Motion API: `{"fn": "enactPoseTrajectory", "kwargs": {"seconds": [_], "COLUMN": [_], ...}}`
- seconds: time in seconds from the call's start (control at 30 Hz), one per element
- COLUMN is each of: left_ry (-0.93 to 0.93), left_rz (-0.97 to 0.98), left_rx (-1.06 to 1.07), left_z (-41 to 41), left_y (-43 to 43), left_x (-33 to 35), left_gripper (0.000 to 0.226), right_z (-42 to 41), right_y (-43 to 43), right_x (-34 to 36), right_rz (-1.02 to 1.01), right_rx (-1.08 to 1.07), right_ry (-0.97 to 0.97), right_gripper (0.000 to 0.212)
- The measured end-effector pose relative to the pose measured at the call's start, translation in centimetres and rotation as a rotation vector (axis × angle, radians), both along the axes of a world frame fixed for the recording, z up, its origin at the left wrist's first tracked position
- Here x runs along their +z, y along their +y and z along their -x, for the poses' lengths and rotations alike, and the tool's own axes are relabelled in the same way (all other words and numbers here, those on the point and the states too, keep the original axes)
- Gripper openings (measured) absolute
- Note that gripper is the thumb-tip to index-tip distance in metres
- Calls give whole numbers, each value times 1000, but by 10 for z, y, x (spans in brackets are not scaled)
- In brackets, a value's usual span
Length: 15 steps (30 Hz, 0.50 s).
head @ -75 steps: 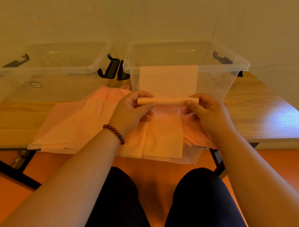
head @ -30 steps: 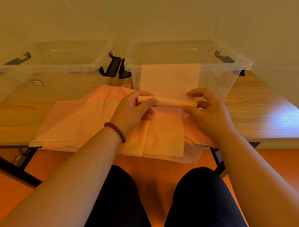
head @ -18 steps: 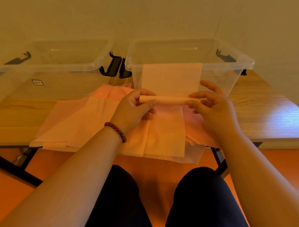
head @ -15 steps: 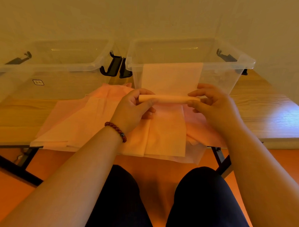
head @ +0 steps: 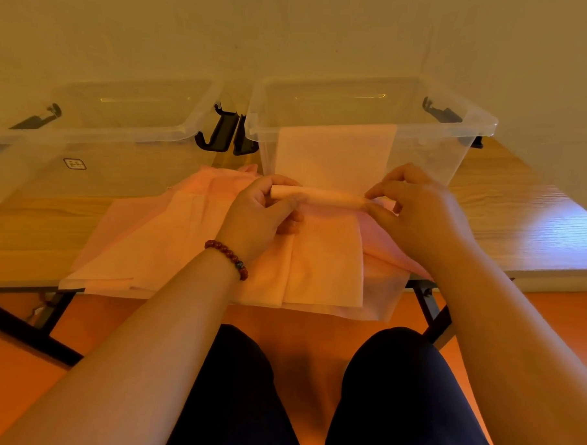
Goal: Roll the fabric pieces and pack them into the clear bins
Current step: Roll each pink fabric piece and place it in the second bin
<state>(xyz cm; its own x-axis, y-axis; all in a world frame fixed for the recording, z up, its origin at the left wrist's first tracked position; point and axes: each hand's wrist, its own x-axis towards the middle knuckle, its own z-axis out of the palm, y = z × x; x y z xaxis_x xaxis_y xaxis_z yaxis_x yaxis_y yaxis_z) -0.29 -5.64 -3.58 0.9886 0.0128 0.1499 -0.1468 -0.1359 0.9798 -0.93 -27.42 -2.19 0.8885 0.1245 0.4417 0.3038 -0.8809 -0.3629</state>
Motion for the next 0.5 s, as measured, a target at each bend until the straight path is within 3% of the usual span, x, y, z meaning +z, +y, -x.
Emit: {"fn": "enactPoseTrajectory", "kwargs": {"seconds": [0.1,0.3,0.5], "left_ry": [-2,2,25], "left_rz": [3,14,65], "left_rx": [-3,-17,-24], "left_z": [-1,1,1], "left_y": [1,1,1], "left_x": [-1,1,2], "left_gripper": [5,5,6], "right_z": [-1,0,-1], "right_y": [2,6,7], "right_x": [0,-2,-1], "right_rz": [-83,-580,-704], "right_rx": [-6,32,19], "right_ry": [42,294,229], "right_gripper": [22,22,13]}}
